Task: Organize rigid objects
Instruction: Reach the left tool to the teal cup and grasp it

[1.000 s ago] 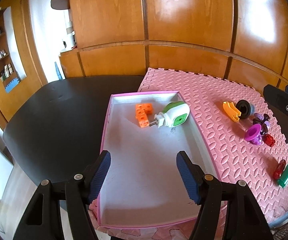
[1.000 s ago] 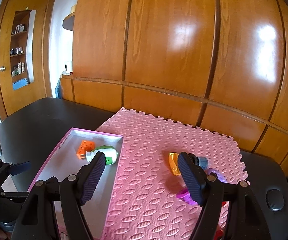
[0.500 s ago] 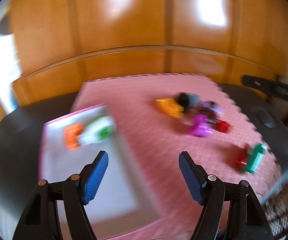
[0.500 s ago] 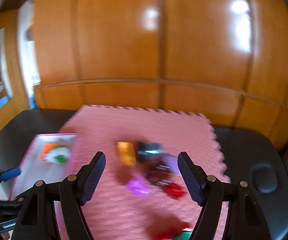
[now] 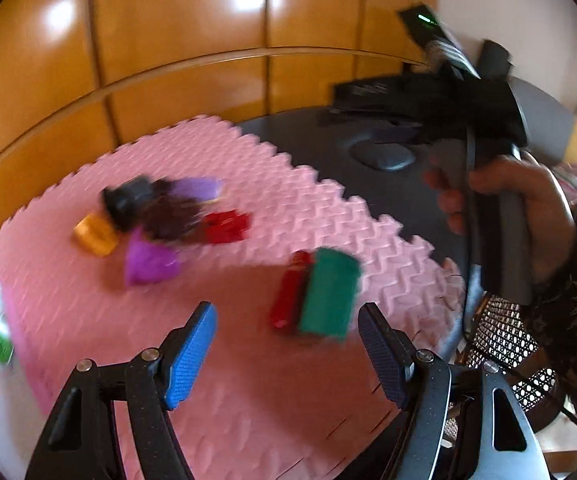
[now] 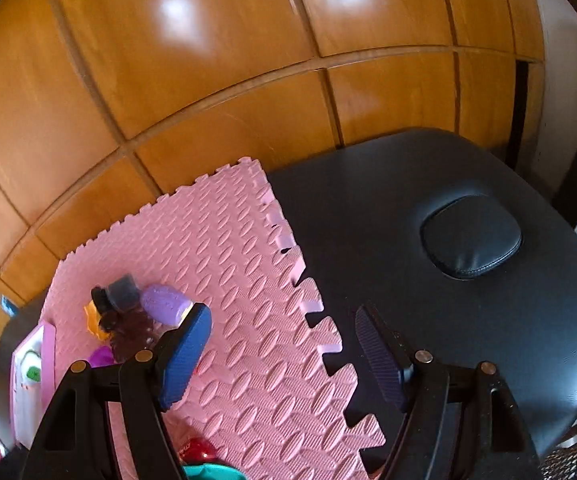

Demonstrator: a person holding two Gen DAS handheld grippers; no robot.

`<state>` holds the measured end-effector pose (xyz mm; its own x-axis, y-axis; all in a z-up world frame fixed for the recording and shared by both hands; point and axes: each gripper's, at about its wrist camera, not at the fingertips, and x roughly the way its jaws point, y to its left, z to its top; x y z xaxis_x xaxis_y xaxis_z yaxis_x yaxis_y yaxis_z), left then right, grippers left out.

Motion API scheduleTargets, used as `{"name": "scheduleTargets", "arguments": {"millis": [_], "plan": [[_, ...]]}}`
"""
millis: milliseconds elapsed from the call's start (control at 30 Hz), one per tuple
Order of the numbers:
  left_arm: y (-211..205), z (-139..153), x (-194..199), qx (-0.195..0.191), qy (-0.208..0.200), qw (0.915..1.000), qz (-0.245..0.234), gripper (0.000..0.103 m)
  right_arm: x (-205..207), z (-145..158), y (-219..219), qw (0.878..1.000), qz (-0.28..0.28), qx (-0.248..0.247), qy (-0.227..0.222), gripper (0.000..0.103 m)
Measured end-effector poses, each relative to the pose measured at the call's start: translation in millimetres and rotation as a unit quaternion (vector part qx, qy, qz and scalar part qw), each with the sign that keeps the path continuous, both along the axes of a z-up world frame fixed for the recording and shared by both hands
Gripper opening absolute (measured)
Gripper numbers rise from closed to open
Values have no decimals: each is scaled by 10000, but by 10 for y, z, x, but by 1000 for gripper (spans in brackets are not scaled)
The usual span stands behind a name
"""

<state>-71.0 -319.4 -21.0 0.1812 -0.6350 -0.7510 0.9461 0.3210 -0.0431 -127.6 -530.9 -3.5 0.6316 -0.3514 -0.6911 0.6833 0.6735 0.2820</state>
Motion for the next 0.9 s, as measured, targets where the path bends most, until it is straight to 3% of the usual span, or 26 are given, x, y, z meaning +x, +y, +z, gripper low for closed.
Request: {"name": "scheduleTargets", "arguments": {"millis": [233, 300, 367, 400, 733, 900], "plan": [[-406, -238, -177, 289, -94, 9989, -368, 73, -6, -10, -27, 9999, 1, 110, -78, 76], [-514, -341, -179, 426, -144, 9983, -364, 61, 6, -16, -35, 9999, 6, 136, -76, 76], [-556, -372, -192, 392, -517, 9974, -319, 39, 9, -31, -49, 9998, 13, 164, -67, 76], [-556, -372, -166, 349, -435, 9979, -321, 37, 13, -38, -52, 9998, 23, 168, -51, 76], [-62, -266, 316, -14, 515, 9969, 602, 36, 202, -211, 22, 9961, 638, 565, 239, 76], [336, -211, 519, -148, 620, 9914, 1145, 36, 334, -324, 141, 9867, 1265, 972, 311, 76]]}}
